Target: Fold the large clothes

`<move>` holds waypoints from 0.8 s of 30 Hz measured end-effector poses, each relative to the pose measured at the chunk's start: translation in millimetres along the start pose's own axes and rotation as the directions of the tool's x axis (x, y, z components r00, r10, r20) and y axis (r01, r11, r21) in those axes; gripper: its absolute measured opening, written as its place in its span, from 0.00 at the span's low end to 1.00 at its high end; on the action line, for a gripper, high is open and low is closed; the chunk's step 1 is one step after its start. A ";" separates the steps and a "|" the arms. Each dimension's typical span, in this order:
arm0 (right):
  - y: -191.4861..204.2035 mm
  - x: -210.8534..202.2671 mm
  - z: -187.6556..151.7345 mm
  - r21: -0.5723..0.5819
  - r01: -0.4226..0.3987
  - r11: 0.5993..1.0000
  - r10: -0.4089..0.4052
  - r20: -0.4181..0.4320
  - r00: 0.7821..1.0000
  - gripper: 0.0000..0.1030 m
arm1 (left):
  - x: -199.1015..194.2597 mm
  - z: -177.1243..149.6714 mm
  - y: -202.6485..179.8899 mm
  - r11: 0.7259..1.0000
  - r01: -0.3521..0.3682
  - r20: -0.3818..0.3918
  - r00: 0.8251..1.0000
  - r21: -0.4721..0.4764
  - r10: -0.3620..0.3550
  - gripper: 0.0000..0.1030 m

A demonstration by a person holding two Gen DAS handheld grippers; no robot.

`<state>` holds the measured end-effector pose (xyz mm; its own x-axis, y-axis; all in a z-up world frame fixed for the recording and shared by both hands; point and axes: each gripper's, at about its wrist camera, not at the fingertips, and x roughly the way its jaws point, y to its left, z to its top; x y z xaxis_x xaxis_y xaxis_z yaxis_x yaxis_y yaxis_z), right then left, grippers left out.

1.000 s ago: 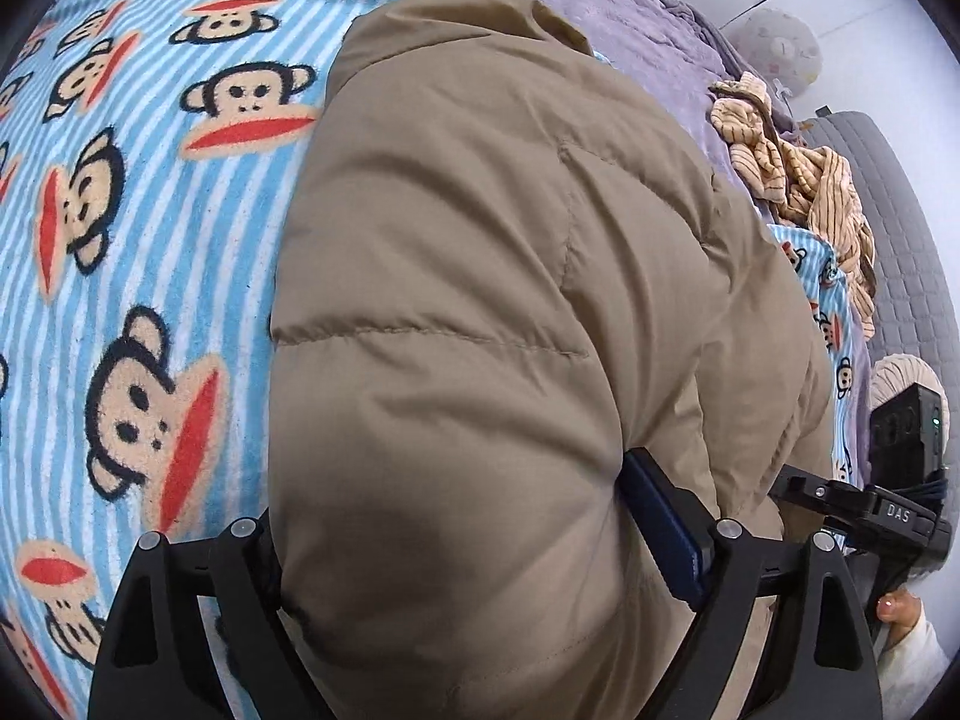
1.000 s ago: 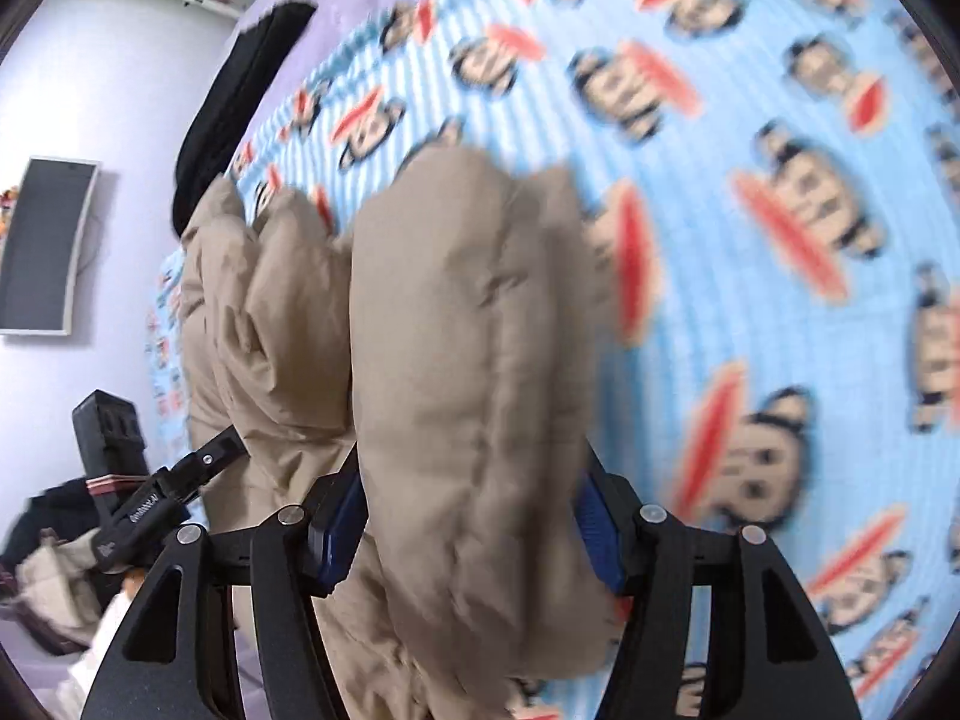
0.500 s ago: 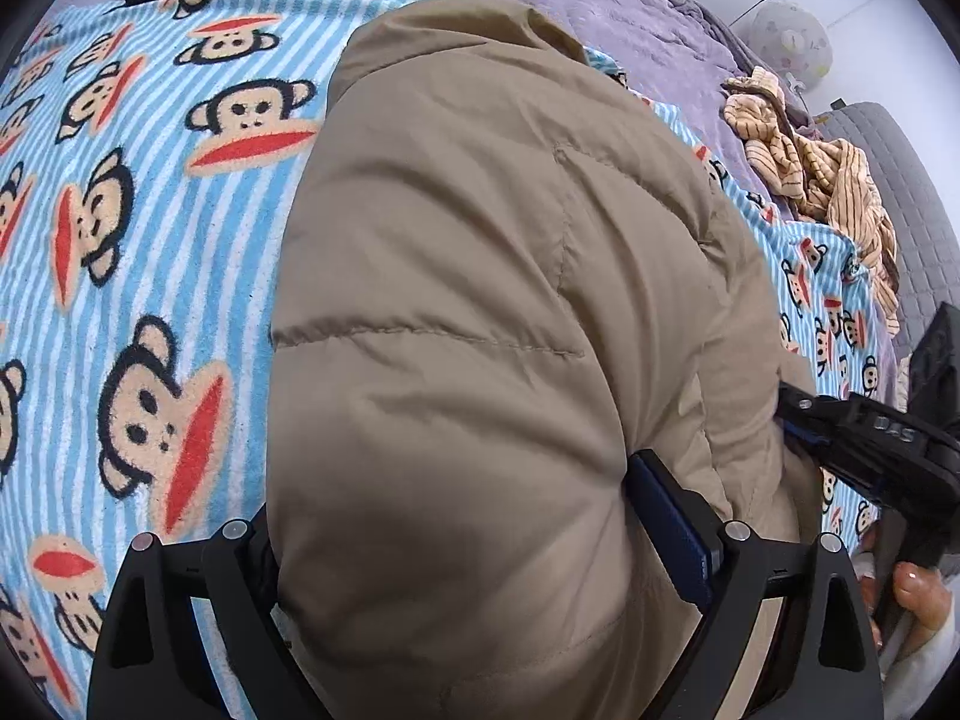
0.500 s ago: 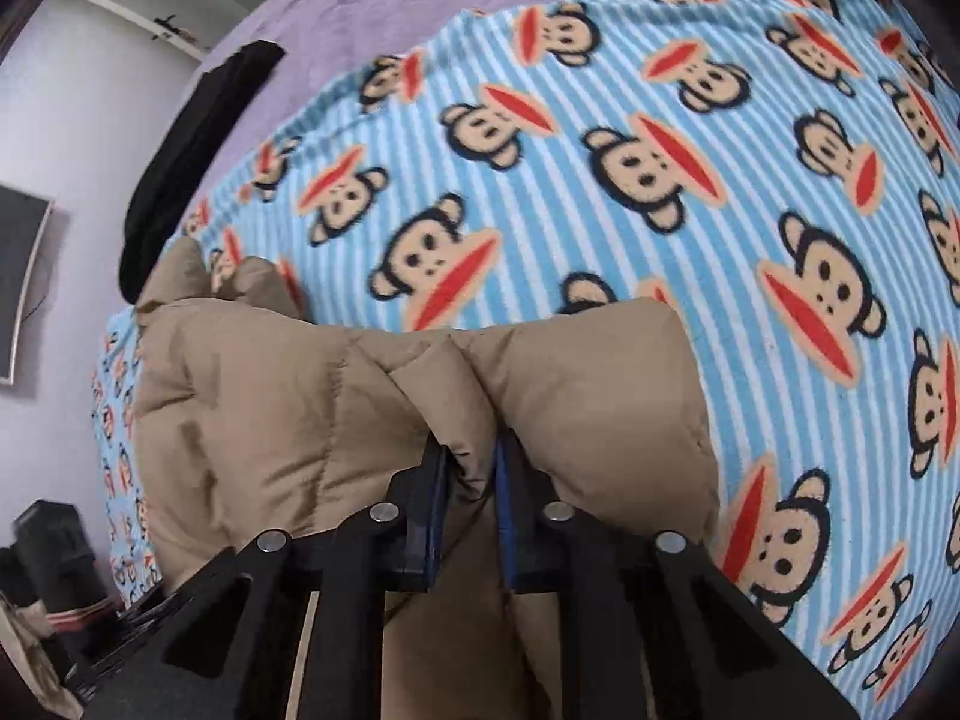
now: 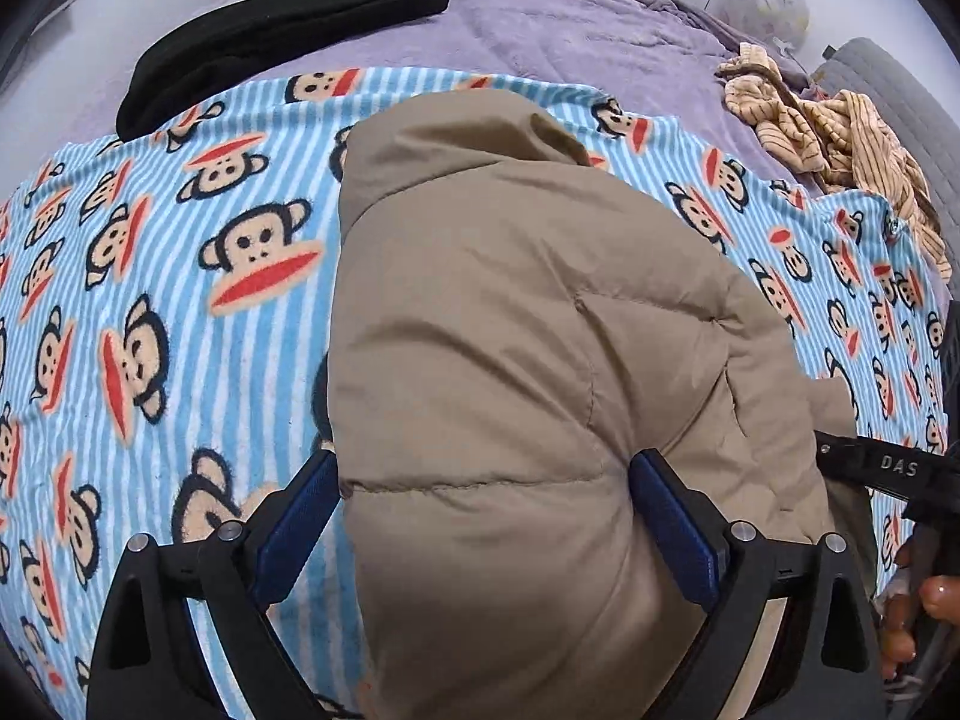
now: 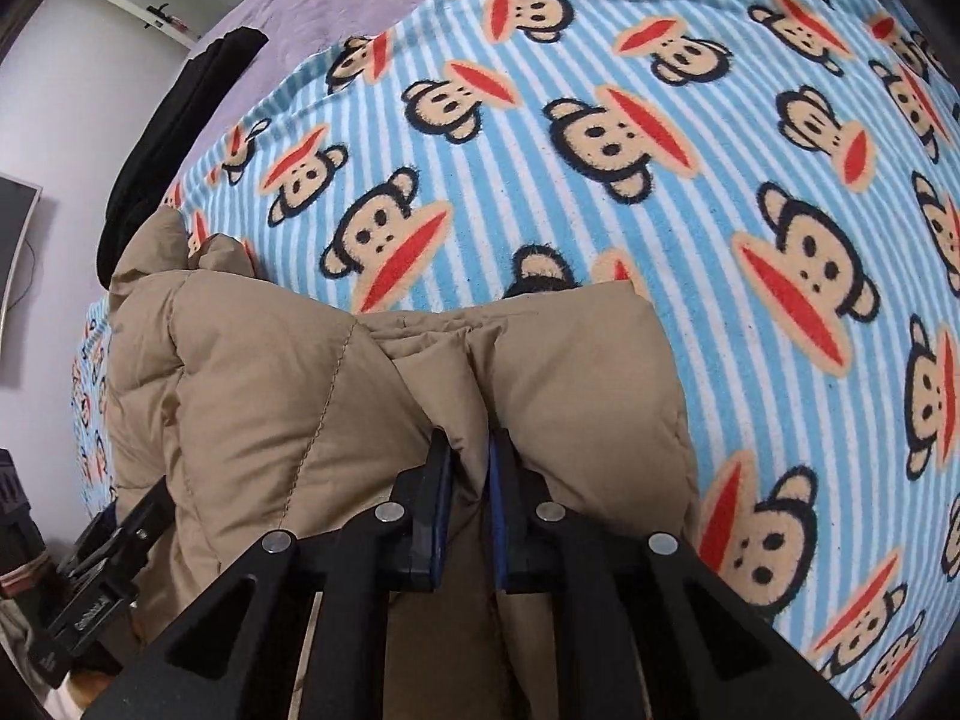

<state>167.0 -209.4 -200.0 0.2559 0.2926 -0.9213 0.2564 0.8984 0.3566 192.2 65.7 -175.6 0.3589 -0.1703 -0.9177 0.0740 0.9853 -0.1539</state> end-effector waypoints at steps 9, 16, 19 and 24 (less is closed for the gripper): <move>25.2 -80.6 -66.0 -0.137 -0.025 0.990 0.034 0.060 0.998 0.15 | -4.7 -6.7 10.0 0.999 0.006 -0.001 1.000 -0.040 -0.006 0.95; 28.6 -85.8 -103.5 -0.166 -0.004 0.986 0.004 0.001 1.000 0.15 | -46.3 -21.9 18.3 1.000 -0.005 0.004 1.000 -0.028 0.006 0.95; 24.4 -73.5 -110.8 -0.147 0.020 0.989 -0.026 -0.037 0.999 0.15 | -60.9 -36.9 23.4 1.000 -0.003 -0.012 1.000 -0.025 0.003 0.95; 17.0 -66.1 -117.0 -0.082 0.036 0.996 -0.040 -0.050 0.998 0.15 | -69.0 -63.1 29.3 1.000 0.008 -0.061 0.998 -0.027 -0.009 0.95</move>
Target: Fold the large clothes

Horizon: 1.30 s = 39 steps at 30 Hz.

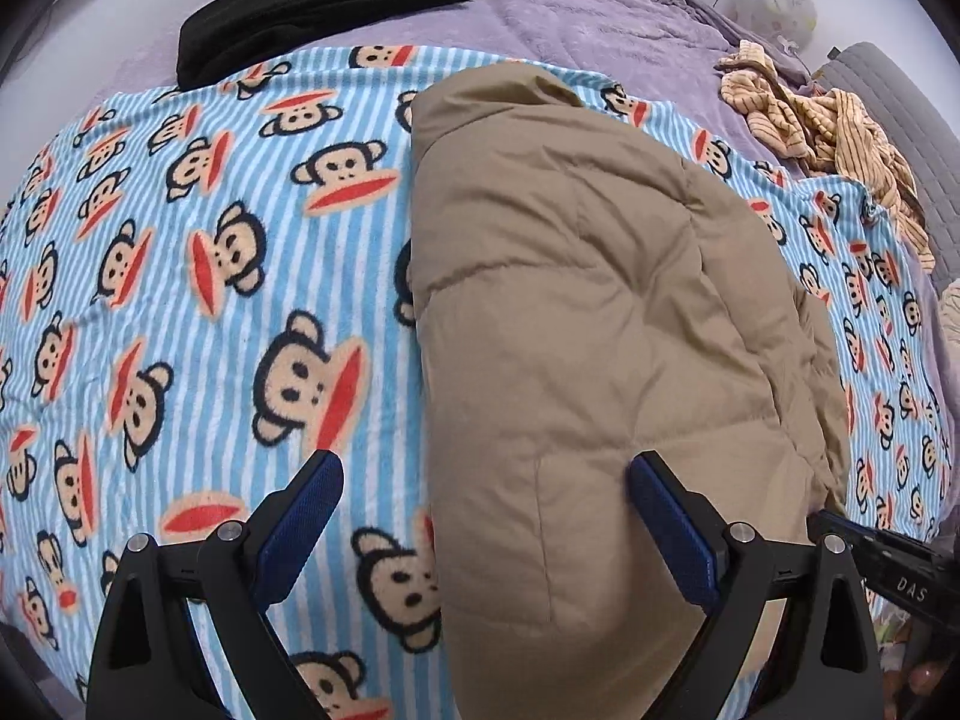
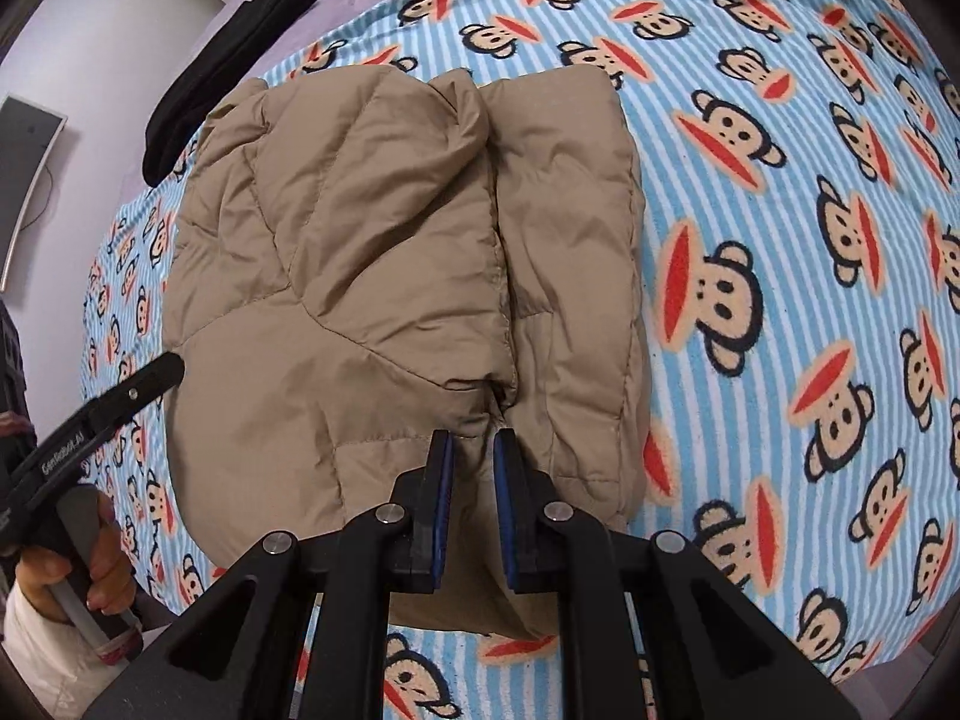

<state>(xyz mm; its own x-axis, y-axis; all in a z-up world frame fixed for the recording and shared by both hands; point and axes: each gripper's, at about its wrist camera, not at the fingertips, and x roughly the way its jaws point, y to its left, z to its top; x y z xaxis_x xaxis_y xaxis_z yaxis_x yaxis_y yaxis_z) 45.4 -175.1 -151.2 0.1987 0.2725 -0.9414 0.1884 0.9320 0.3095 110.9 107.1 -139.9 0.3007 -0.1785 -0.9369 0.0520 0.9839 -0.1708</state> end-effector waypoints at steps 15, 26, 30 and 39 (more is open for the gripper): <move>20.3 -39.0 -25.0 0.024 -0.020 1.000 0.019 0.040 0.999 0.15 | -52.2 -27.9 6.6 0.999 -0.043 0.026 0.999 0.017 0.043 0.95; 27.1 -65.6 -44.7 -0.046 -0.035 0.998 0.037 0.048 0.998 0.15 | -93.7 -69.7 -4.1 0.993 -0.115 0.066 0.991 0.008 0.114 1.00; 28.3 -86.6 -50.2 -0.086 -0.009 0.996 0.016 0.085 0.996 0.25 | -109.1 -80.3 -20.4 0.987 -0.159 0.091 0.984 0.019 0.157 1.00; 45.5 -145.4 -54.6 -0.166 0.071 0.984 -0.022 0.282 0.959 0.83 | -156.8 -79.1 -43.7 0.982 -0.190 0.193 0.963 -0.020 0.190 1.00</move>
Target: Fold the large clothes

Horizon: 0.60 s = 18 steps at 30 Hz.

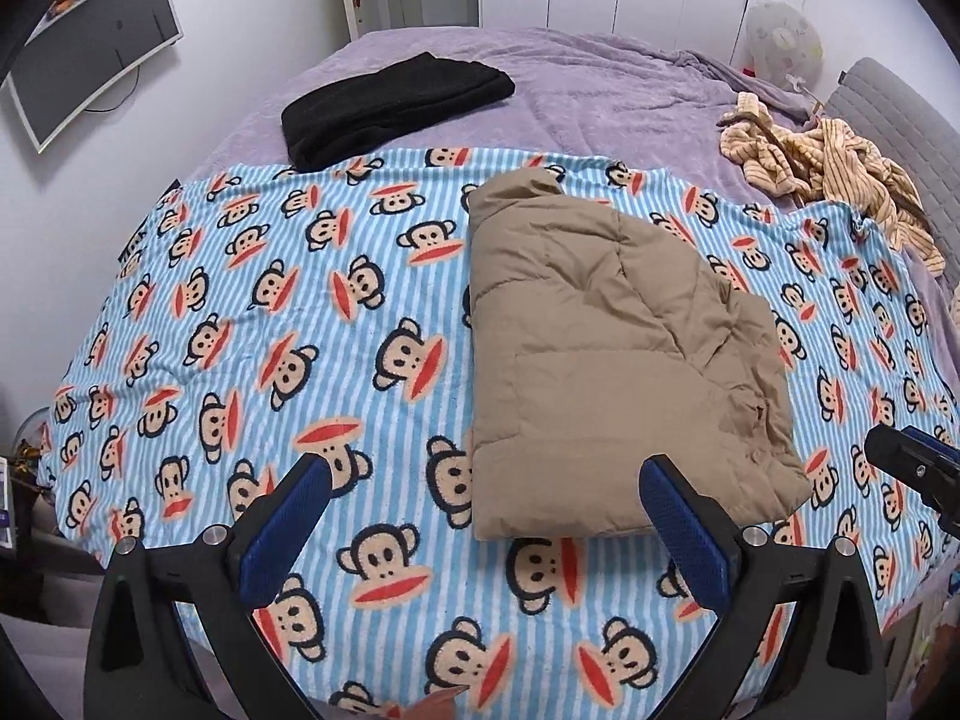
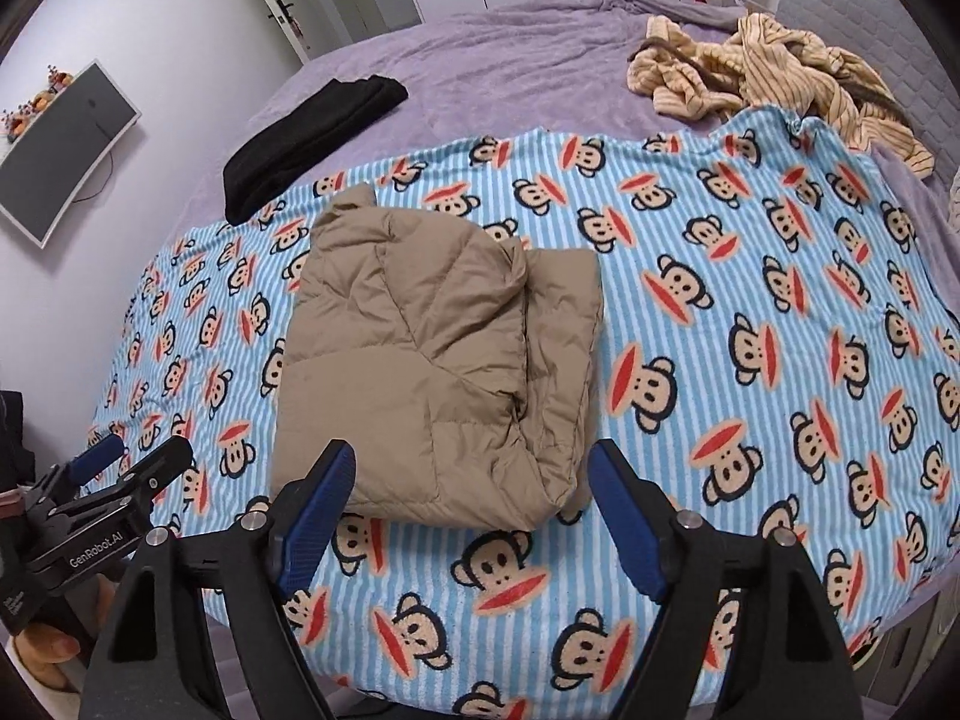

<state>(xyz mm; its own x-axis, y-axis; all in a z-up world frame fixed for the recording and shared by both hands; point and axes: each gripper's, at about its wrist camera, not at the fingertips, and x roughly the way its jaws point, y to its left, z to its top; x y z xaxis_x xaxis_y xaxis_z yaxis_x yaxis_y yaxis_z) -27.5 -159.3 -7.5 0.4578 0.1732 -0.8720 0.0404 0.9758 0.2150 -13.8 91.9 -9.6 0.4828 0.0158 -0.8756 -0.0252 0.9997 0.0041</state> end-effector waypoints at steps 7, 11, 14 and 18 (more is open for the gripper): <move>5.4 -19.5 4.9 -0.020 0.038 0.999 -0.036 0.088 0.995 1.00 | -27.6 7.1 -3.4 1.000 -0.028 0.052 0.998 -0.009 0.028 1.00; 8.3 -26.1 4.8 -0.026 0.044 0.999 -0.041 0.106 0.994 1.00 | -38.2 7.9 -3.6 1.000 -0.018 0.067 0.998 -0.014 0.019 1.00; 9.0 -29.0 6.0 -0.031 0.069 0.997 -0.065 0.113 0.991 1.00 | -43.6 9.1 -1.0 0.999 -0.021 0.077 0.997 -0.027 0.023 1.00; 7.1 -31.5 5.1 -0.022 0.079 0.997 -0.076 0.113 0.991 1.00 | -47.6 9.1 1.3 0.999 -0.026 0.082 0.996 -0.045 0.030 1.00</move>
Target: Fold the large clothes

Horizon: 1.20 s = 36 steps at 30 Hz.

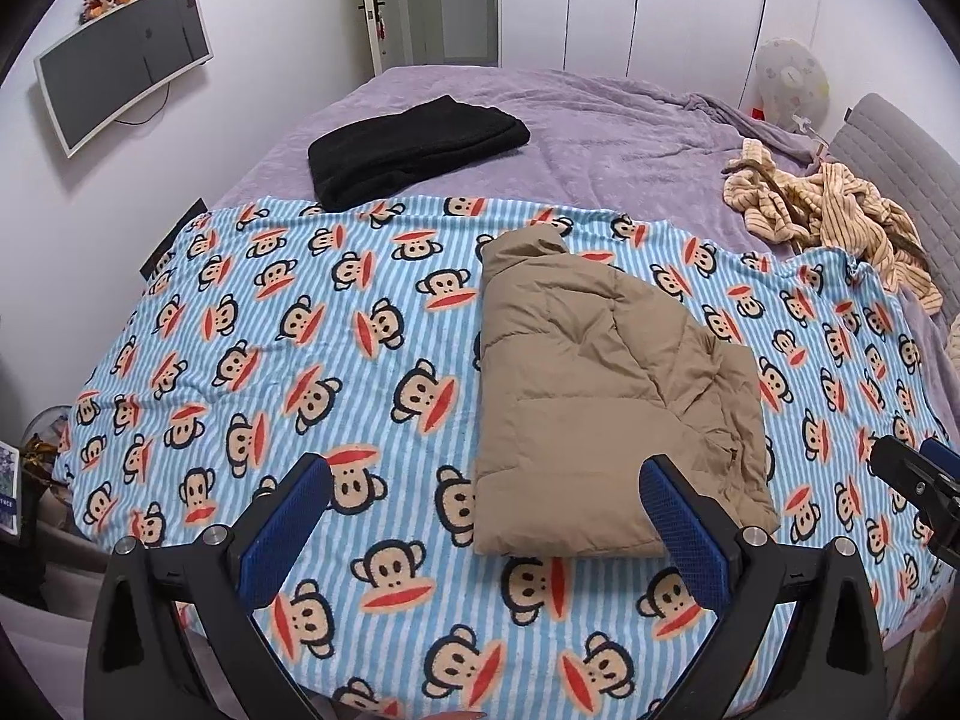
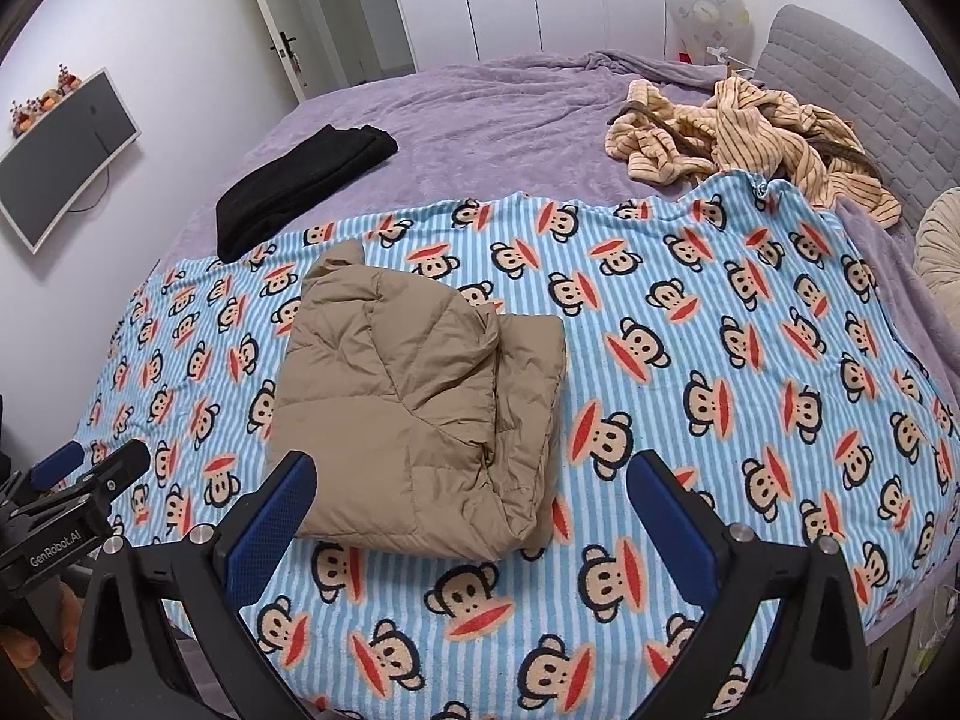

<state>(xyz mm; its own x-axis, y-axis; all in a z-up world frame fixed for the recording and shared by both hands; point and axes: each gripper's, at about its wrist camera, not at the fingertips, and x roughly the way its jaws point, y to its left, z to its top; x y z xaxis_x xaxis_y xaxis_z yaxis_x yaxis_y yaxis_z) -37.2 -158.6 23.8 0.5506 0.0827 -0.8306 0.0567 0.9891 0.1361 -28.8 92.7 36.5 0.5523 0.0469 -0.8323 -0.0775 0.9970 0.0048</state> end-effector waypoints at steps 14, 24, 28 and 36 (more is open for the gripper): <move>1.7 -2.0 -2.1 -0.006 0.001 1.000 -0.001 0.002 1.000 1.00 | -0.4 -0.3 1.7 1.000 -0.009 0.001 1.000 -0.004 0.009 1.00; 3.0 -1.9 -1.5 -0.008 -0.002 1.000 0.002 0.001 1.000 1.00 | -2.2 -0.8 1.8 1.000 -0.012 0.002 1.000 -0.007 0.012 1.00; 4.2 -1.9 -1.6 -0.007 -0.003 1.000 0.003 0.002 1.000 1.00 | -2.0 -1.1 1.3 1.000 -0.011 0.002 1.000 -0.008 0.011 1.00; 4.2 -1.5 -1.0 -0.007 -0.003 1.000 0.003 0.001 1.000 1.00 | -1.0 0.2 4.0 1.000 -0.018 -0.002 1.000 -0.007 0.018 1.00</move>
<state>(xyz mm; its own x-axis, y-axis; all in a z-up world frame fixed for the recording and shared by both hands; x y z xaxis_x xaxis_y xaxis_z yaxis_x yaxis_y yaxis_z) -38.6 -154.4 25.1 0.5519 0.0851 -0.8295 0.0497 0.9897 0.1346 -29.5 96.6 37.5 0.5494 0.0645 -0.8331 -0.0932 0.9955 0.0155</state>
